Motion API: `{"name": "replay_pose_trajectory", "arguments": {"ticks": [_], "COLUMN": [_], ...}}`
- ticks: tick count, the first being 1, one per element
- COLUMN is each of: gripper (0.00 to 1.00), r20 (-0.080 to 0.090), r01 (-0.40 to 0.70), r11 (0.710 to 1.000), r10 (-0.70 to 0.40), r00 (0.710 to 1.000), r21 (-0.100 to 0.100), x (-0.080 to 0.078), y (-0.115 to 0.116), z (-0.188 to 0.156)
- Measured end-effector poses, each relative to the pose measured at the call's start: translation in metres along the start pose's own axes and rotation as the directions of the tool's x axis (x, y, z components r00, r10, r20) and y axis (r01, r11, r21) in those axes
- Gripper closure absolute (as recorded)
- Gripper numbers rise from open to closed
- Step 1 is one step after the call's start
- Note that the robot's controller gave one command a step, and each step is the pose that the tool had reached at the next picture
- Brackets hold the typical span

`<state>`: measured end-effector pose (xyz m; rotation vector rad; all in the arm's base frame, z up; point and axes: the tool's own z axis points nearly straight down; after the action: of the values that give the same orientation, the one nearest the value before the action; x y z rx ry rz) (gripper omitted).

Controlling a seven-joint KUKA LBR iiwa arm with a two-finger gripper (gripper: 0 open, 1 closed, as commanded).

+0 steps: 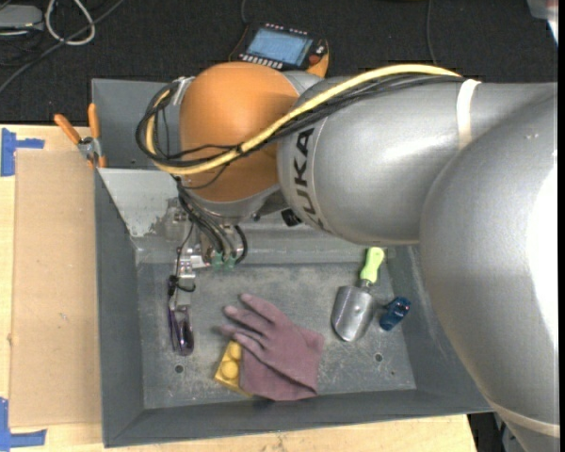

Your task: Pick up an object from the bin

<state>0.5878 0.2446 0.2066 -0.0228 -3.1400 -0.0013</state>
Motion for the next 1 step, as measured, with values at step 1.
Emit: {"name": "replay_pose_trajectory", "arguments": {"ticks": [1], "gripper": [0.0], "r20": [0.0], "r01": [0.0], "r11": [1.0], "r10": [0.0], "r00": [1.0], "r21": [0.0], "x": [0.0], "y": [0.0], "z": [0.0]}}
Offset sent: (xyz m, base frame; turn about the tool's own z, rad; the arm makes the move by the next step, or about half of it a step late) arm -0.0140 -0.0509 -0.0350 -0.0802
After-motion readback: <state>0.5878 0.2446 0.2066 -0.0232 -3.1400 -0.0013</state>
